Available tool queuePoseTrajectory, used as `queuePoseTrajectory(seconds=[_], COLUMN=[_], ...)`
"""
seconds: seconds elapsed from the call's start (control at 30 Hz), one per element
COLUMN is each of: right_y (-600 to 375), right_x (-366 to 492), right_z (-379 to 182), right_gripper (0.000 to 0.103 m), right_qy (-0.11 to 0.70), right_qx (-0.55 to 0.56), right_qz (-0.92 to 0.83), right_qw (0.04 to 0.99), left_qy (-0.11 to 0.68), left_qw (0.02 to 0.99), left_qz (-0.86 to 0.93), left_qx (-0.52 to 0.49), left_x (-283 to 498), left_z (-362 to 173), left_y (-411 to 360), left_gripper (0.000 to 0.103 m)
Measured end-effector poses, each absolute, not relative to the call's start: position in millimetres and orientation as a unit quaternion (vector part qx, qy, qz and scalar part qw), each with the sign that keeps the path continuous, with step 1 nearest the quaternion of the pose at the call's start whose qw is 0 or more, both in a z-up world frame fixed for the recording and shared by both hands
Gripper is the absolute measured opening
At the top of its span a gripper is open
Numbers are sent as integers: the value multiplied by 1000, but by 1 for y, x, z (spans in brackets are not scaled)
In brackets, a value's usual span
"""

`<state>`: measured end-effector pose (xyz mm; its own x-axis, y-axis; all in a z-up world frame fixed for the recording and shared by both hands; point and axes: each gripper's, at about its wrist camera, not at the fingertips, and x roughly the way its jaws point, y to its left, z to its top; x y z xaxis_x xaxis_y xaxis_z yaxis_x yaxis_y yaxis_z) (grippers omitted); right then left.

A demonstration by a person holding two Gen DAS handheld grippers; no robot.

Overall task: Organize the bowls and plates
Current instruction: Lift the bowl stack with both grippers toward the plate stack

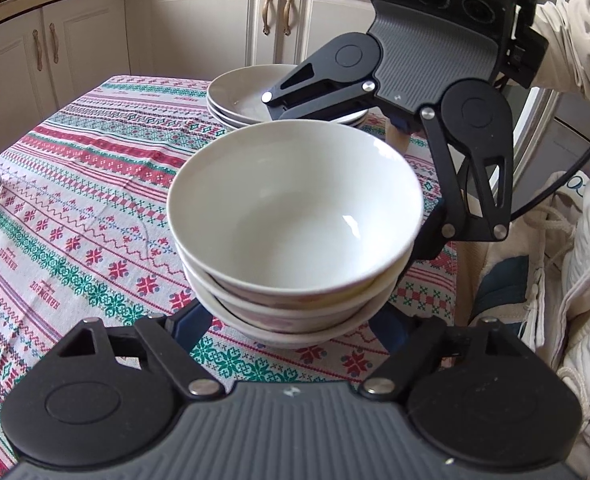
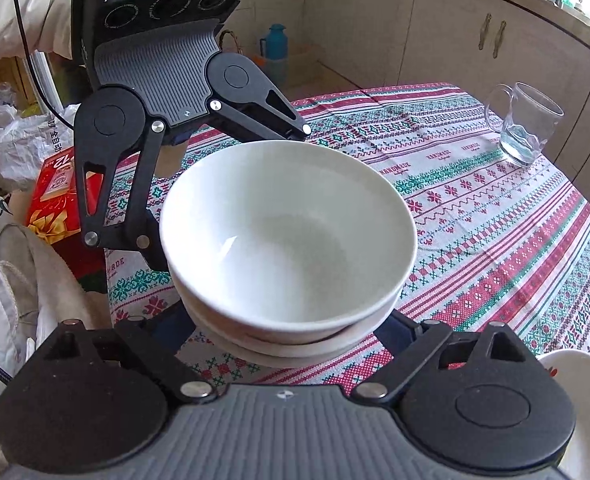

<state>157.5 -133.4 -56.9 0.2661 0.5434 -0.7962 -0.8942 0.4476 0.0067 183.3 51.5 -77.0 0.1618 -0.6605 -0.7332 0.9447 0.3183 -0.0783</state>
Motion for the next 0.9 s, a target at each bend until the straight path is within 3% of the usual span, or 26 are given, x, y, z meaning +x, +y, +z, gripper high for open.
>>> queuePoseTrajectory(seconds=[0.9], right_y=[-138], right_x=[158], right_z=[-59], right_gripper=[95], right_qy=[372], right_qx=[-219], right_qz=[483], right_qw=[762], left_qy=[351], left_qw=[726], left_qz=[-550], left_qx=[217], left_x=[184], left_z=[-74], left_y=[48], left_gripper=[85])
